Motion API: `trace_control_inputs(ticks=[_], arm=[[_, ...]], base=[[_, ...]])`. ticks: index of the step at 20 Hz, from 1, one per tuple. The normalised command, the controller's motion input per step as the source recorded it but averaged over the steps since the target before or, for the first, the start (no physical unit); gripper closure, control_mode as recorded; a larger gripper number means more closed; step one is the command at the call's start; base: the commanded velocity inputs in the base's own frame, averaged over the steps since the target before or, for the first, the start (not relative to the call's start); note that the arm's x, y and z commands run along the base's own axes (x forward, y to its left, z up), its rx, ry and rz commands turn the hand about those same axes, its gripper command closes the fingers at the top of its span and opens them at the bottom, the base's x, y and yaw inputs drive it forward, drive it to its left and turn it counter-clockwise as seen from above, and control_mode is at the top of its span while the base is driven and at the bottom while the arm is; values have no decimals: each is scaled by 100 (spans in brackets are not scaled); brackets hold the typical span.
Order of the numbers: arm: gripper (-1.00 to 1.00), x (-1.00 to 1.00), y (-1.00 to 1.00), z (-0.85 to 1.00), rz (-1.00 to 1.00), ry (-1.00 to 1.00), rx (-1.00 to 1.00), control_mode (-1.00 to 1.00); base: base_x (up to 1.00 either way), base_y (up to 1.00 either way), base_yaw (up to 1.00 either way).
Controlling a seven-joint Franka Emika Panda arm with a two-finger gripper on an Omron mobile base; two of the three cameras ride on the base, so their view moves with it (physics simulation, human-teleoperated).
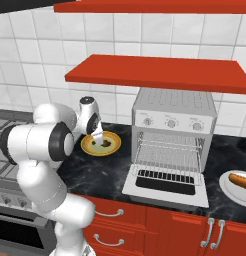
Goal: Open the toaster oven door. Place the hotdog bun on the top rack in the toaster oven and place the chicken drumstick on the bottom rack.
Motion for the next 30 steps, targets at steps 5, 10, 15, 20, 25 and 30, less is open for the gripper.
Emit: trace_control_inputs(ticks=[5,10,15,20,25,30], arm=[[-100,23,0,-31,-7,10,0,-100],[-100,27,-1,-47,-4,13,2,-100],[-100,22,-20,-29,-1,11,4,-100],[-100,10,-19,-19,0,7,1,-100],[-100,13,0,-23,0,4,0,-100],[-100,0,2,-19,0,2,0,-100]], base=[[0,0,0],[0,0,0],[0,0,0],[0,0,0],[0,0,0],[0,0,0]])
